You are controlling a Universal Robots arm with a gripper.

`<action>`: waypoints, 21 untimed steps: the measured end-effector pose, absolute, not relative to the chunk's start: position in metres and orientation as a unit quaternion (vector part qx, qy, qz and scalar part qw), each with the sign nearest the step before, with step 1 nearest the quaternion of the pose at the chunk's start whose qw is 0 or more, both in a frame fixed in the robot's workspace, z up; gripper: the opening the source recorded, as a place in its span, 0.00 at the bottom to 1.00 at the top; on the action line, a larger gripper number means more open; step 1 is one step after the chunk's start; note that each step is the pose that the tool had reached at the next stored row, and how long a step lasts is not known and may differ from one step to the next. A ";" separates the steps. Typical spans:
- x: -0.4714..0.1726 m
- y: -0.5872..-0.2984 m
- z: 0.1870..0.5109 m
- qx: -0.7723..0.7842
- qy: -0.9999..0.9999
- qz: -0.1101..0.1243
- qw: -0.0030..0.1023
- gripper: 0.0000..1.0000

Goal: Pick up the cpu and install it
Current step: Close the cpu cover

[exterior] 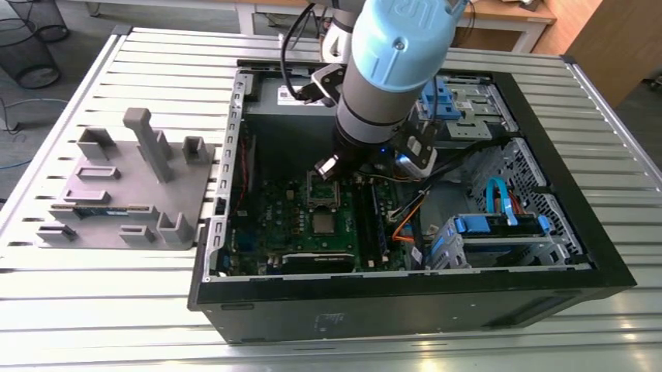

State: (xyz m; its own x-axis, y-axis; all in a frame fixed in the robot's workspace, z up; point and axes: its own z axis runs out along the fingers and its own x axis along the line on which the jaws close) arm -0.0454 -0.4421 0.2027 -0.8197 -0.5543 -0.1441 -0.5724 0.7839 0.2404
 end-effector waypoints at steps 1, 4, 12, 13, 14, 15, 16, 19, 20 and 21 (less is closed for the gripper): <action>-0.046 -0.442 0.203 -0.299 0.944 0.137 0.033 0.11; -0.046 -0.442 0.203 -0.300 0.944 0.136 0.032 0.11; -0.046 -0.442 0.205 -0.300 0.944 0.136 0.031 0.11; -0.046 -0.442 0.205 -0.300 0.944 0.136 0.031 0.11; -0.046 -0.442 0.206 -0.300 0.944 0.135 0.031 0.11; -0.045 -0.442 0.206 -0.300 0.944 0.135 0.031 0.11; -0.045 -0.442 0.206 -0.300 0.944 0.135 0.031 0.11; -0.045 -0.442 0.208 -0.300 0.944 0.135 0.031 0.11; -0.045 -0.442 0.208 -0.300 0.944 0.135 0.031 0.11; -0.045 -0.442 0.208 -0.300 0.944 0.135 0.031 0.11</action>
State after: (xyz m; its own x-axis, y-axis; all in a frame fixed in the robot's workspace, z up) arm -0.0451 -0.4422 0.2081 -0.8180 -0.5583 -0.1387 -0.5748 0.7833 0.2367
